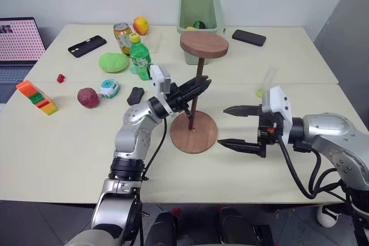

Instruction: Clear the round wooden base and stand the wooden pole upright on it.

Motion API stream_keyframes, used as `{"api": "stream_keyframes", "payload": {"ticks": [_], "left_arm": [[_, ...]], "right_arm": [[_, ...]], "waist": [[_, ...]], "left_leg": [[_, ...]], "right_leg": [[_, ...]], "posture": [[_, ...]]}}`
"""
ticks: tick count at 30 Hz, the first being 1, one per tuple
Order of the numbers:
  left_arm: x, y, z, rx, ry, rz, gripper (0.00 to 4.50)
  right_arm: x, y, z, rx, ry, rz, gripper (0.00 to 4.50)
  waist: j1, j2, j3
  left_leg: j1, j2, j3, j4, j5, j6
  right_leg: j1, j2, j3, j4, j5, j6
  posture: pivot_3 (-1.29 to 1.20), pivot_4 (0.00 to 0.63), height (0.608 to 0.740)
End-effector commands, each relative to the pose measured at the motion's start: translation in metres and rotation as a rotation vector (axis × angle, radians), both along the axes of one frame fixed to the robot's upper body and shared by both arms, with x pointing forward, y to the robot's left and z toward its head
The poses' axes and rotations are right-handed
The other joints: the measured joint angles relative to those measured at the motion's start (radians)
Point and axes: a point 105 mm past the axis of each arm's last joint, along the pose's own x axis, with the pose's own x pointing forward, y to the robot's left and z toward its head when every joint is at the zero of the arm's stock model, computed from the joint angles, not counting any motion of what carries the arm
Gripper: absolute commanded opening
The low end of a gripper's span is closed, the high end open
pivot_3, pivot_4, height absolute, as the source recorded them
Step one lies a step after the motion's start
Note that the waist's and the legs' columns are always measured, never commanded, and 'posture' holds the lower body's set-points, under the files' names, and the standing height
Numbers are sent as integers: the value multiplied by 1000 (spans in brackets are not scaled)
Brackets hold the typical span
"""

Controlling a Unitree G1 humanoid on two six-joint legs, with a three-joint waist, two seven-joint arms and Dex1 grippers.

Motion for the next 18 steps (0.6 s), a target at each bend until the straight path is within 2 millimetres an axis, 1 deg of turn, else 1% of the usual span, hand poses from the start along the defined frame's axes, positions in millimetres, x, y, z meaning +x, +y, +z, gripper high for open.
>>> {"api": "stream_keyframes", "payload": {"ticks": [1, 9, 12, 18], "left_arm": [[-5, -6, 3, -1, -50, -9, 277], [-7, -8, -10, 22, -46, -5, 277], [-9, -10, -12, 22, -39, -6, 277], [-11, -5, -15, 16, -24, 11, 277]], "right_arm": [[-5, -1, 10, 6, -47, 2, 4500], [-6, -2, 10, 5, -45, -7, 4500], [-6, -2, 10, 5, -41, -8, 4500], [-6, -2, 10, 4, -35, -7, 4500]], "waist": [[0, 0, 0], [1, 0, 0], [1, 0, 0], [1, 0, 0]], "left_leg": [[0, 0, 0, 0, 0, 0], [0, 0, 0, 0, 0, 0], [1, 0, 0, 0, 0, 0], [1, 0, 0, 0, 0, 0]], "right_leg": [[0, 0, 0, 0, 0, 0], [0, 0, 0, 0, 0, 0], [1, 0, 0, 0, 0, 0], [1, 0, 0, 0, 0, 0]], "posture": [[0, 150, 740], [0, 150, 740], [0, 150, 740], [0, 150, 740]]}}
